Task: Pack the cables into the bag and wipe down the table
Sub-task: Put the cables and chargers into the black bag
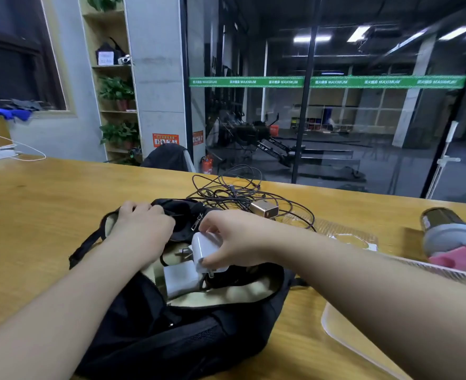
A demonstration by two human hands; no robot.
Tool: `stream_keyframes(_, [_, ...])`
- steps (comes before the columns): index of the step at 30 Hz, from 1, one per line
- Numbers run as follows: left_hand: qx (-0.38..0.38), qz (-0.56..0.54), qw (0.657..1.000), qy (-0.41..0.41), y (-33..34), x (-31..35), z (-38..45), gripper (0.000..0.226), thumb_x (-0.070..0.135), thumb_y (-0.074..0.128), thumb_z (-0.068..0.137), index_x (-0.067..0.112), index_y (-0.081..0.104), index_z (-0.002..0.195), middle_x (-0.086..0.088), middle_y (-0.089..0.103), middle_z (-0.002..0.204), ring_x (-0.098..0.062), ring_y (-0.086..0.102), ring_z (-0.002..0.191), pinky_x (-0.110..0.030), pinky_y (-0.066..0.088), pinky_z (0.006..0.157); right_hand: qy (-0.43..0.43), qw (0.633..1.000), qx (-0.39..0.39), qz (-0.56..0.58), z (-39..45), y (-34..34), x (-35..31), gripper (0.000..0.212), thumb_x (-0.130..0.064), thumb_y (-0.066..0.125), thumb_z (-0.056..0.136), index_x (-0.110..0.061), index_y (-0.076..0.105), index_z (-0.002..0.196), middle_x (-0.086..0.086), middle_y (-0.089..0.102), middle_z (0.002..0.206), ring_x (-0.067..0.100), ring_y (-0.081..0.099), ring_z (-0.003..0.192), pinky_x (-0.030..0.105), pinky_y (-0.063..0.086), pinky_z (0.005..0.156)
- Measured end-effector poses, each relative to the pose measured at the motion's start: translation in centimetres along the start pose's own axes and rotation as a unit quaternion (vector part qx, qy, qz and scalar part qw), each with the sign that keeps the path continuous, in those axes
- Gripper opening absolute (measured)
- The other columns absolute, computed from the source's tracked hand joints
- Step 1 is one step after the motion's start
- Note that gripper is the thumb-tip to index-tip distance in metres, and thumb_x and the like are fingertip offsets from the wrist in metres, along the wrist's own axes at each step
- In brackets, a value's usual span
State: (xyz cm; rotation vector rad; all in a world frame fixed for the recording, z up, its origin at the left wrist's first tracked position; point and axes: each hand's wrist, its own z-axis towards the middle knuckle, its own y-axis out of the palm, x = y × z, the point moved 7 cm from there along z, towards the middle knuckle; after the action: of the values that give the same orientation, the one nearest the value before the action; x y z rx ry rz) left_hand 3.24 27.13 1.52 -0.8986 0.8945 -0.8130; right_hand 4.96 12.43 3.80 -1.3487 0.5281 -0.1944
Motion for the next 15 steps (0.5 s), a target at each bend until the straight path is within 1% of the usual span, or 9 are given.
stream_keyframes(1, [-0.010,-0.006,1.000,-0.004,0.3,-0.2,-0.2,0.028,0.006,0.041,0.078,0.034,0.043,0.074,0.011,0.046,0.120,-0.016,0.034,0.118,-0.038,0.020,0.100,0.002,1.000,0.000,-0.001,0.3,0.3,0.1,0.056,-0.042,0.072,0.075,-0.019,0.049,0.121,-0.004,0.054,0.111,0.014,0.046,0.091,0.028,0.038,0.071])
stream_keyframes(2, [-0.020,-0.008,1.000,-0.010,0.8,-0.5,-0.3,0.029,0.008,0.042,0.079,0.036,0.048,0.077,0.011,0.045,0.124,-0.016,0.032,0.122,-0.039,0.017,0.103,0.004,1.000,-0.002,0.001,0.7,0.6,0.1,0.055,-0.041,0.072,0.075,-0.019,0.049,0.120,-0.003,0.054,0.112,0.014,0.045,0.092,0.029,0.038,0.071])
stream_keyframes(4, [-0.020,-0.004,0.999,-0.026,1.6,-1.0,-0.4,0.035,0.013,0.039,0.085,0.038,0.056,0.102,0.010,0.039,0.135,-0.017,0.026,0.130,-0.040,0.014,0.107,0.009,1.000,-0.002,0.009,1.3,1.2,0.1,0.055,-0.039,0.072,0.076,-0.018,0.048,0.120,-0.001,0.054,0.114,0.015,0.046,0.094,0.030,0.041,0.073])
stream_keyframes(5, [-0.007,-0.007,0.999,-0.036,1.7,-1.1,-0.4,0.038,0.015,0.037,0.087,0.035,0.053,0.114,0.010,0.036,0.139,-0.017,0.025,0.131,-0.040,0.013,0.108,0.012,1.000,0.002,0.012,1.6,1.3,0.1,0.054,-0.038,0.072,0.076,-0.017,0.049,0.120,0.000,0.055,0.115,0.016,0.047,0.095,0.031,0.042,0.074])
stream_keyframes(6, [0.017,-0.018,0.998,-0.049,1.6,-1.2,-0.4,0.038,0.017,0.037,0.087,0.032,0.049,0.119,0.009,0.034,0.141,-0.017,0.025,0.130,-0.039,0.014,0.107,0.016,1.000,0.011,0.015,1.9,1.4,0.1,0.053,-0.038,0.071,0.076,-0.016,0.049,0.118,0.001,0.056,0.114,0.017,0.049,0.097,0.032,0.044,0.075])
stream_keyframes(8, [0.081,-0.070,0.990,-0.087,1.1,-1.6,-0.3,0.037,0.017,0.038,0.088,0.028,0.047,0.122,0.006,0.035,0.142,-0.018,0.028,0.129,-0.038,0.015,0.106,0.027,0.999,0.040,0.024,2.6,1.3,0.0,0.050,-0.036,0.070,0.076,-0.010,0.053,0.114,0.006,0.060,0.111,0.022,0.053,0.098,0.034,0.046,0.075])
stream_keyframes(11, [0.194,-0.196,0.953,-0.121,0.3,-1.8,-0.4,0.032,0.015,0.042,0.088,0.021,0.054,0.117,0.001,0.047,0.133,-0.020,0.035,0.124,-0.039,0.015,0.104,0.043,0.997,0.065,0.028,3.8,1.5,0.0,0.044,-0.033,0.069,0.076,-0.007,0.056,0.109,0.008,0.063,0.105,0.023,0.056,0.094,0.034,0.047,0.072])
stream_keyframes(13, [0.220,-0.265,0.931,-0.119,0.7,-1.4,-0.6,0.032,0.017,0.041,0.090,0.017,0.056,0.118,-0.001,0.048,0.133,-0.021,0.035,0.125,-0.039,0.013,0.103,0.050,0.996,0.070,0.027,4.8,1.7,0.0,0.040,-0.030,0.068,0.077,-0.004,0.059,0.106,0.010,0.065,0.102,0.025,0.058,0.093,0.036,0.049,0.074])
stream_keyframes(15, [0.223,-0.300,0.921,-0.112,1.3,-1.1,-0.8,0.034,0.018,0.040,0.092,0.015,0.054,0.123,-0.002,0.046,0.135,-0.020,0.032,0.127,-0.040,0.012,0.104,0.055,0.996,0.067,0.024,5.7,2.0,0.1,0.037,-0.027,0.066,0.077,0.000,0.063,0.102,0.014,0.067,0.098,0.028,0.060,0.092,0.037,0.049,0.075])
